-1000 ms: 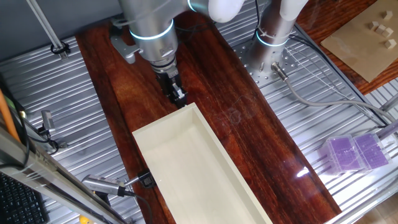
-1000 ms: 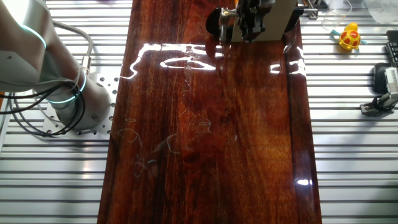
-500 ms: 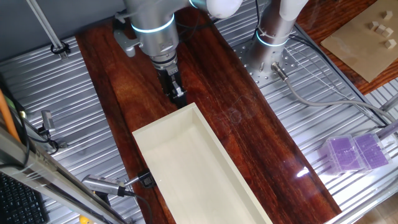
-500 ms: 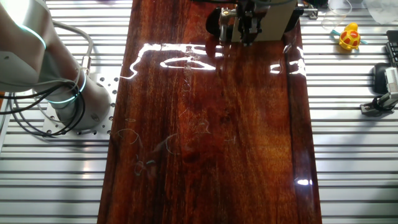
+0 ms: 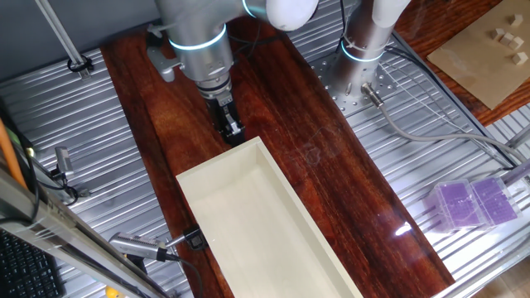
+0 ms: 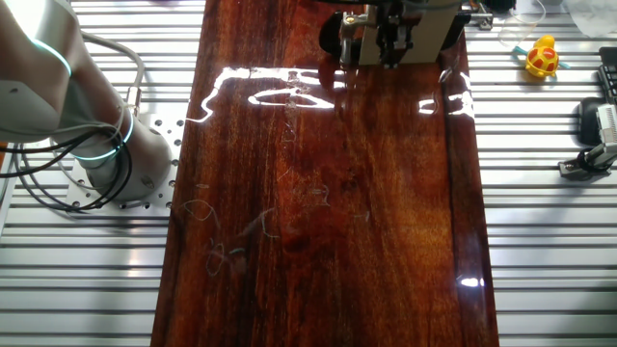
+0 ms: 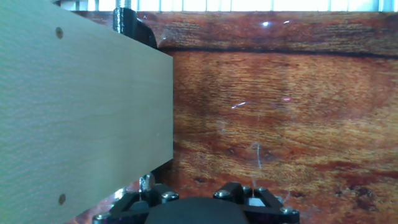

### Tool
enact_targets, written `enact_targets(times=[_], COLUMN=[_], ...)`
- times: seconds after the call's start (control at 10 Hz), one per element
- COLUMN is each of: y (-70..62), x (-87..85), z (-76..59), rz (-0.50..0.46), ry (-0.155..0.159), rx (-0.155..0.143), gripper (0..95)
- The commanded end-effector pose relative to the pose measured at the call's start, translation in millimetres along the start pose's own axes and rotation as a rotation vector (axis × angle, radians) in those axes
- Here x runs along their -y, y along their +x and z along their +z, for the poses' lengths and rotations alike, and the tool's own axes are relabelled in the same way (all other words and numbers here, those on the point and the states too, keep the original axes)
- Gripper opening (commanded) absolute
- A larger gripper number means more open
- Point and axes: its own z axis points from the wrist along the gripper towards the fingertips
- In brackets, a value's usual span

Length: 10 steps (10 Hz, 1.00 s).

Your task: Turn off the water tap

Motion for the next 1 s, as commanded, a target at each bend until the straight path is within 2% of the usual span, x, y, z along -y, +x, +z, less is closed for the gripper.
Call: enact_targets(times=[0.1,1.0], y=[-3.0,-9.0], x=[-1.1,-14.3], z=[2.5,13.3], rz=[0.006,0.022], ry=[-0.001,-0.038], rx=[-0.004,-0.005], gripper=[57.0,57.0])
